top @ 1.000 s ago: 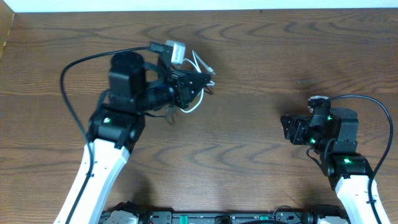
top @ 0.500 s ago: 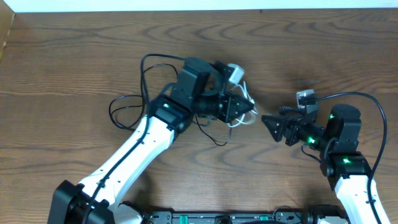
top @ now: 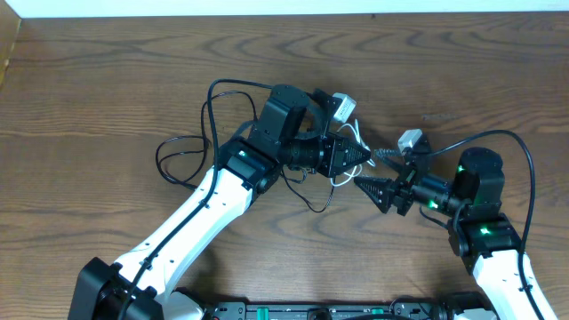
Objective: Untangle cables
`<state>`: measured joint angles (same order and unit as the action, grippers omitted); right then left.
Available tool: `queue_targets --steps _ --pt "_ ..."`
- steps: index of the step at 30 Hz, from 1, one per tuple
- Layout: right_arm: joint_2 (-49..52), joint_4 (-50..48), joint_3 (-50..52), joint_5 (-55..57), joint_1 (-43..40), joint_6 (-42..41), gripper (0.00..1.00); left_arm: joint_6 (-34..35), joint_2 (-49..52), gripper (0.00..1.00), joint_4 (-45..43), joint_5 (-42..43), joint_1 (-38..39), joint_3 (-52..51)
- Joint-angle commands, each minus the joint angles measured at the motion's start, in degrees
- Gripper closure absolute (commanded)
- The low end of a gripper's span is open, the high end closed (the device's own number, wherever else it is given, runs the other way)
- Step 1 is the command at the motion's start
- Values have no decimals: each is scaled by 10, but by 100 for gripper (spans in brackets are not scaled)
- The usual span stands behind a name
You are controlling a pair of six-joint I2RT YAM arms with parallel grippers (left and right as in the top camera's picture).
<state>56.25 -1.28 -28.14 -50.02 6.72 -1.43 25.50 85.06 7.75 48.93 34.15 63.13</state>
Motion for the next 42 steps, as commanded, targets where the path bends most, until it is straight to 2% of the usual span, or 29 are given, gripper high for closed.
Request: queue_targets --steps 1,4,8,10,11,13,14,16,18,23,27,30,38,42 --pt "2 -25 -2 6 5 13 21 19 -2 92 -2 21 0 6" --pt "9 -44 -2 6 5 13 25 28 -2 92 -16 53 0 6" --pt "23 -45 -2 6 5 13 37 29 -2 92 -40 104 0 6" --pt "30 -45 -2 6 5 13 46 29 -2 92 -40 107 0 6" --pt "33 -45 -2 6 5 13 58 29 -2 92 -40 107 0 6" --pt "35 -45 -2 16 5 13 97 27 -2 92 -38 106 0 6" --pt "35 -41 -2 32 5 13 99 21 -2 92 -37 105 0 6" --pt "35 -24 -2 89 5 13 99 -5 -2 92 -29 104 -1 6" --pt "35 19 -2 194 5 -4 99 -28 -2 92 -1 77 -4 6" --pt "37 129 -2 428 4 -61 99 -87 -2 92 125 -67 -26 6" --pt "37 154 -2 469 2 -80 99 -105 -2 92 197 -131 -59 6" --pt "37 155 -2 471 -4 -94 99 -107 -2 92 220 -139 -84 6" --pt "37 168 -2 472 -15 -123 99 -107 -2 92 240 -139 -153 6" --pt "37 186 -2 518 -15 -165 99 -120 -2 92 240 -139 -188 6"
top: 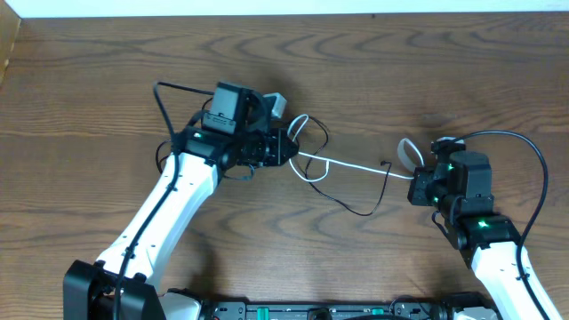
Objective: Untangle cables
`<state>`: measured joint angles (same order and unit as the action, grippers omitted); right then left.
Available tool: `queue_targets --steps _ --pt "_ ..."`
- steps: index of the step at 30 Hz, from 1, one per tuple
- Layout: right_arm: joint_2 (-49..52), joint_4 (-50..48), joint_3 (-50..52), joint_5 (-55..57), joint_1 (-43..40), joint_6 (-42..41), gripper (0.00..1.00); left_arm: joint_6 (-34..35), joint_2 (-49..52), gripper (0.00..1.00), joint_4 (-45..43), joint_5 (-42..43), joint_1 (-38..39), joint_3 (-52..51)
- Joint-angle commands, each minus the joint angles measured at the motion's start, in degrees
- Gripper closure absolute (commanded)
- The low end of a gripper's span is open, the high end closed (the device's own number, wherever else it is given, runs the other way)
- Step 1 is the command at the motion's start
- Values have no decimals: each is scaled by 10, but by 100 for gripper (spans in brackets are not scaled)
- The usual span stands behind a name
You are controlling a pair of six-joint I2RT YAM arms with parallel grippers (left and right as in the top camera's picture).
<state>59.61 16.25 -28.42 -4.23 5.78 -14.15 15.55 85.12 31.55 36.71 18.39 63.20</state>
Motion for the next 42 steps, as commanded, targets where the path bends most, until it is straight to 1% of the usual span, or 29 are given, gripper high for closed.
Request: queue_targets --steps 1,11,18,23,26,32,34,37,40,42 --pt "3 16 0 72 -6 -43 99 -20 -3 92 2 -16 -50 5" --pt "3 35 0 104 -6 -43 99 -20 -36 93 1 -16 -190 5" --pt "3 44 0 116 -6 -43 99 -20 -71 92 1 -15 -313 5" --pt "3 46 0 116 -6 -43 99 -15 -74 93 1 -11 -389 5" --pt "3 46 0 116 -6 -43 99 -13 -74 93 -5 21 -431 5" --pt "3 46 0 116 -6 -43 99 12 -74 92 -12 44 -467 5" --pt "3 45 0 116 -6 -43 95 12 -74 93 -12 64 -467 5" --pt "3 45 0 117 -6 -43 90 12 -74 93 -12 64 -467 5" --pt "3 45 0 116 -6 -43 77 12 -74 92 -11 73 -465 5" --pt "3 45 0 116 -6 -43 73 12 -74 92 -11 91 -466 5"
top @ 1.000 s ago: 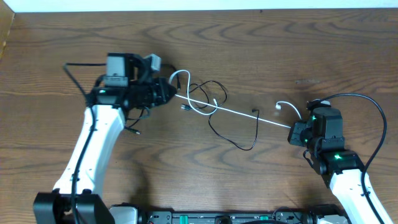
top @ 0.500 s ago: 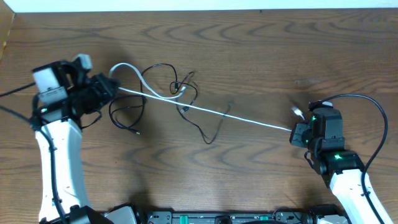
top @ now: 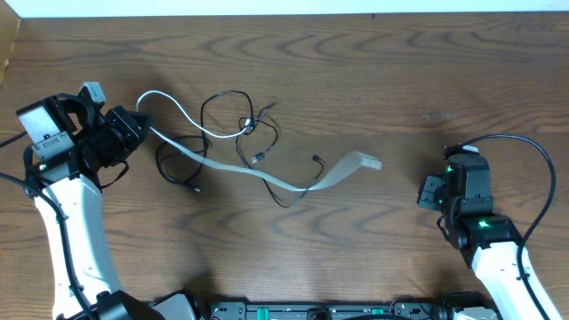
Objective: Untangle cables
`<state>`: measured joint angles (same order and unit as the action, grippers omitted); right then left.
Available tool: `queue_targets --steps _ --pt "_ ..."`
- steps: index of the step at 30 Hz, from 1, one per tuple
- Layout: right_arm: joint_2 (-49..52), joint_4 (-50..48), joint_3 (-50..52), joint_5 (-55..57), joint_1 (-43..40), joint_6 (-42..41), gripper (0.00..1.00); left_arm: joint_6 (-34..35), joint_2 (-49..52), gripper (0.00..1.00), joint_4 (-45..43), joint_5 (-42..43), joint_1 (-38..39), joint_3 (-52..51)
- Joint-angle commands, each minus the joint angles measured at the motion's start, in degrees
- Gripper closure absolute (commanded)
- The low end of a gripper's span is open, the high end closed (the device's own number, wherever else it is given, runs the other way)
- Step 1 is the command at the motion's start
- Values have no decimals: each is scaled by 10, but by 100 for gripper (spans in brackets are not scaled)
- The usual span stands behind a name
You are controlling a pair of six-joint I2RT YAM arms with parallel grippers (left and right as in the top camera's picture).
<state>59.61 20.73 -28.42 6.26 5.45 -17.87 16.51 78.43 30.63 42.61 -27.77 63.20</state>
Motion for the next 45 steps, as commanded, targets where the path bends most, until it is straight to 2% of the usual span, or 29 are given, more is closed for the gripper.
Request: queue_targets --steps 1,5,9,13,19,22,24,26,28,30,35,39,45 --pt "3 -1 0 11 -3 -5 72 3 -7 92 -2 37 -4 5" --pt "3 -2 0 11 -3 -6 67 3 -7 93 2 50 1 5" --pt "3 -5 0 -2 -3 -5 58 2 -7 93 3 50 36 5" --pt "3 -6 0 -9 -3 -5 53 2 -7 93 4 50 102 5" --pt "3 -6 0 -9 -3 -5 51 -4 -6 93 3 47 246 5" --pt "3 -18 0 -38 -3 -5 44 -4 -6 93 -11 48 301 5" --pt "3 -61 0 -147 -2 -5 29 1 -6 93 -41 51 348 5" --pt "3 -94 0 -241 -1 14 22 3 -6 92 -77 70 378 5" --pt "3 -128 0 -332 -1 45 21 26 -6 92 -126 97 403 5" --pt "3 -163 0 -416 -1 73 20 83 -6 93 -210 120 428 5" --pt "3 -186 0 -469 19 113 16 182 -6 93 -358 123 456 5" --pt "3 -266 0 -489 68 139 4 278 -6 93 -492 123 484 5" --pt "3 -358 0 -489 110 144 1 335 -6 93 -612 122 512 5"
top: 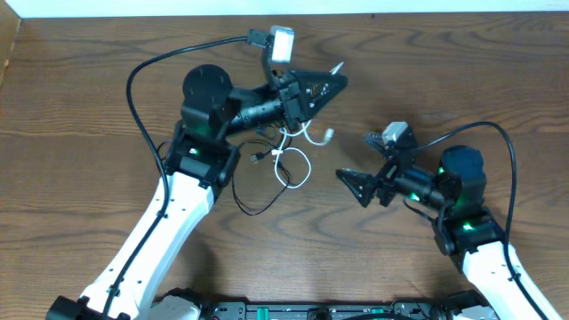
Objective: Untangle cables
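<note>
My left gripper [331,84] reaches to the right over the middle of the table, raised above it. A white cable [293,169] hangs from under it in a small loop, with one plug end [327,135] free; the jaws look shut on this cable, though the grip itself is hidden. A thin black cable [252,197] curls on the table beneath, crossing the white loop. To the right of the loop, my right gripper [351,187] points left with its fingers apart and nothing between them.
The wooden table [462,62] ends at a pale strip along the far side. Each arm trails its own black supply lead [142,71] in a wide arc. The left wrist camera [282,43] sticks up near the far edge.
My left gripper was at the far left edge with the white cable stretched across the table; it is now over the middle with the cable bunched beneath it. My right gripper has come in from the right.
Both grippers met over the tangle in the middle. Then they were apart with the white cable taut between them. Then the right end lay free and the left gripper held its end at the far left. Now both are back near the middle.
</note>
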`<state>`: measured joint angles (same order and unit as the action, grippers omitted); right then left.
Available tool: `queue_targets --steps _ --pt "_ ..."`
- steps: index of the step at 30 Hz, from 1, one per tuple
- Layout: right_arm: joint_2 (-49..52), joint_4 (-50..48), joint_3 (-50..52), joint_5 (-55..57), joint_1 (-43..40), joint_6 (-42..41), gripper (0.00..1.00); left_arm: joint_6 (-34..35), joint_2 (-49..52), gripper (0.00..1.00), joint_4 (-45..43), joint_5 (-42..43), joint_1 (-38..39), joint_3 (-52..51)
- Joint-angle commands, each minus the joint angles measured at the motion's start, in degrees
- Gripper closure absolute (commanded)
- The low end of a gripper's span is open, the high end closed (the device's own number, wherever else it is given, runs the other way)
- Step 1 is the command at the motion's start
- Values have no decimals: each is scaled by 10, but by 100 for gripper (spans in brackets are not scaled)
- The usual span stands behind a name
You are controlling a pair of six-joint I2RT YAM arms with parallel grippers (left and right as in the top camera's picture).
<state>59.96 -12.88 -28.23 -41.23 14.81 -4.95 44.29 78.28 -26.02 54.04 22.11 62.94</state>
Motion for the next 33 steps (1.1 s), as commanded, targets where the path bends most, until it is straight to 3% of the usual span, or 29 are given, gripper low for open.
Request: queue_targets --steps 1,9,19,31,33 --pt "0 -39 -2 -14 24 15 1 72 -4 92 -82 5 21 7" --pt "0 -123 -2 -12 68 14 1 135 -4 92 -140 -47 43 7" --pt "4 -148 -2 33 89 14 1 134 -4 93 -140 -80 116 7" --pt "49 -247 -2 34 116 -8 1 65 -4 92 -139 -143 205 7" --pt "59 -266 -2 36 125 -8 9 63 -4 92 -140 -147 206 7"
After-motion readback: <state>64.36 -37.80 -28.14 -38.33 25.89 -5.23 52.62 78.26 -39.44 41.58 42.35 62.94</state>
